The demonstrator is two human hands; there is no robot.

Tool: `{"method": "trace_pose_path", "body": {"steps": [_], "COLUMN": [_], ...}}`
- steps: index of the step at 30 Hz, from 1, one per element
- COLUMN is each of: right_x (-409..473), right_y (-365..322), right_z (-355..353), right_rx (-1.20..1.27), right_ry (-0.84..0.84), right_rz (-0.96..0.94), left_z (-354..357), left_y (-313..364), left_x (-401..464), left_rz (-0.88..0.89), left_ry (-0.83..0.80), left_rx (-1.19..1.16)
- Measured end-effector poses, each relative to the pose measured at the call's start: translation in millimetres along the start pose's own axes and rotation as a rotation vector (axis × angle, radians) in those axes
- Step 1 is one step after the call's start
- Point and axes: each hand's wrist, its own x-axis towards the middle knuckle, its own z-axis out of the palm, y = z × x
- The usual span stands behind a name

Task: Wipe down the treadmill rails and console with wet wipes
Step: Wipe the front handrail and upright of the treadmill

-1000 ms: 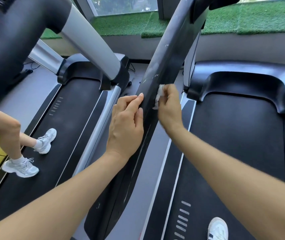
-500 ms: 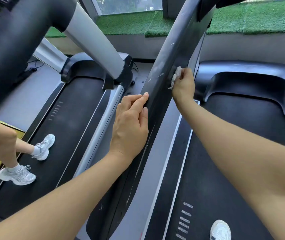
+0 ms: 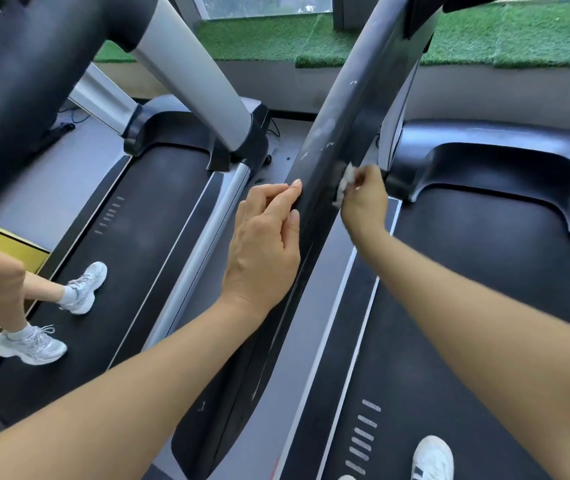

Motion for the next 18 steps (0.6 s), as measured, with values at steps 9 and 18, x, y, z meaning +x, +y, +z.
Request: {"method": "trace_pose_path", "body": {"steps": [9, 18], "right_x": [-111.1, 4.2], "right_y": [17.6, 5.5], "right_z": [-3.8, 7.5], "right_rx": [0.008, 0.04], "right_ry": [-0.136, 0.102], "right_rz": [0.117, 0.169], "left_z": [0.4, -0.1], "left_y": [0.1, 0.4], "left_x": [0.1, -0.1], "left_rz": [0.012, -0.004], "left_ry": [0.011, -0.002], "left_rx": [0.005, -0.01]}}
